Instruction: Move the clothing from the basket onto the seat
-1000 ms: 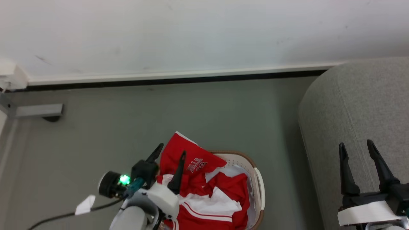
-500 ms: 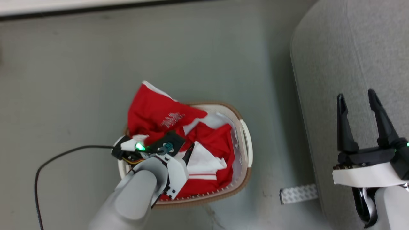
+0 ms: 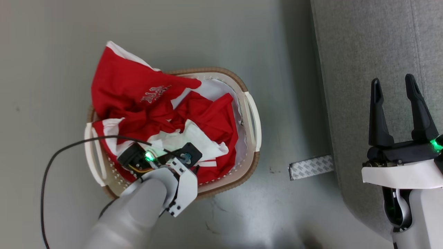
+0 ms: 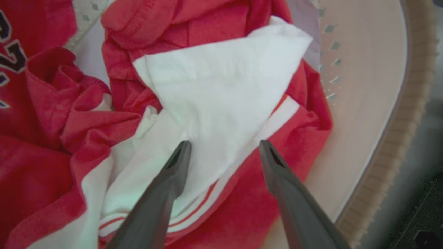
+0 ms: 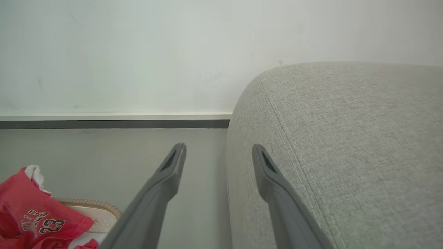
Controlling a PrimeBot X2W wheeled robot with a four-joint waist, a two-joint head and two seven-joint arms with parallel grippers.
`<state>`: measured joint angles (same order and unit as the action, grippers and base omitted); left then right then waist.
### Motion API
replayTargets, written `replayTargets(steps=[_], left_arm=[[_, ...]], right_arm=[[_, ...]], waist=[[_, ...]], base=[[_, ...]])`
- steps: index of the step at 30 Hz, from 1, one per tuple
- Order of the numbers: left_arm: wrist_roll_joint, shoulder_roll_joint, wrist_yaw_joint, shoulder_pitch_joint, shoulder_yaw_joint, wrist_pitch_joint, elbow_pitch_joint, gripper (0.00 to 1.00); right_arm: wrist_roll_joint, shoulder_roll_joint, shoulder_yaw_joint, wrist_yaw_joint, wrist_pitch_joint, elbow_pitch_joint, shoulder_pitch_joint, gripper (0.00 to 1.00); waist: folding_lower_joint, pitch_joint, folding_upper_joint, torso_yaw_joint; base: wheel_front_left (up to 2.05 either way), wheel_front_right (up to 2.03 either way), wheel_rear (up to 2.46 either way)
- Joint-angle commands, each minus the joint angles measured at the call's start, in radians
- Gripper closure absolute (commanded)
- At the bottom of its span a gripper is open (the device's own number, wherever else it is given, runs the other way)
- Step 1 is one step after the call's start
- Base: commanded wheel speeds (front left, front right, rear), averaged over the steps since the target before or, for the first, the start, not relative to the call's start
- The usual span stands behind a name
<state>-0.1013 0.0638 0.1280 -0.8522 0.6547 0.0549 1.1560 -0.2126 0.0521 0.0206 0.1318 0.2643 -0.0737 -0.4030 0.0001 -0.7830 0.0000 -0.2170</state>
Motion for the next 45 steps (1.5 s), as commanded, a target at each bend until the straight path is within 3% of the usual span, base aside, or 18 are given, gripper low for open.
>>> replayTargets(steps=[1,10,11,13,21,32,41,45], left_arm=[[0.017,0.012,0.002,-0.029,0.013,0.003,0.012,0.00],[0.066,0.055,0.002,-0.110,0.079,0.029,0.066,0.00],[0.067,0.059,0.002,-0.114,0.081,0.035,0.070,0.11],[0.075,0.062,0.000,-0.121,0.080,0.046,0.077,1.00],[0.135,0.030,-0.015,-0.093,0.042,0.103,0.084,1.00],[0.264,-0.010,-0.010,0.070,-0.001,0.188,0.032,1.00],[0.401,-0.012,-0.002,0.222,0.049,0.169,-0.169,1.00],[0.432,-0.012,-0.027,0.263,0.061,0.146,-0.264,1.00]], right_arm=[[-0.008,-0.003,0.002,-0.002,0.000,0.007,-0.020,0.00],[-0.015,-0.003,0.009,-0.002,0.000,0.025,-0.028,0.00],[-0.014,-0.003,0.007,-0.002,0.000,0.024,-0.027,0.00],[-0.014,-0.002,0.005,-0.002,0.000,0.022,-0.025,0.00],[-0.014,-0.002,-0.011,-0.002,0.000,-0.007,-0.001,0.00],[0.013,-0.001,-0.035,-0.002,0.000,-0.068,0.094,0.00],[0.057,-0.001,-0.083,-0.002,0.000,-0.109,0.243,0.00],[0.066,-0.001,-0.096,-0.002,0.000,-0.120,0.297,0.00]], waist=[[-0.0001,-0.031,0.0000,-0.018],[-0.0001,-0.109,0.0000,-0.055],[-0.0001,-0.111,0.0000,-0.056],[-0.0001,-0.112,0.0000,-0.058],[-0.0001,-0.034,0.0000,-0.027],[-0.0001,0.292,0.0000,0.076],[-0.0001,0.557,0.0000,0.171],[-0.0001,0.635,0.0000,0.200]], base=[[0.00,0.00,0.00],[0.00,0.00,0.00],[0.00,0.00,0.00],[0.00,0.00,0.00],[0.00,0.00,0.00],[0.00,0.00,0.00],[0.00,0.00,0.00],[0.00,0.00,0.00]])
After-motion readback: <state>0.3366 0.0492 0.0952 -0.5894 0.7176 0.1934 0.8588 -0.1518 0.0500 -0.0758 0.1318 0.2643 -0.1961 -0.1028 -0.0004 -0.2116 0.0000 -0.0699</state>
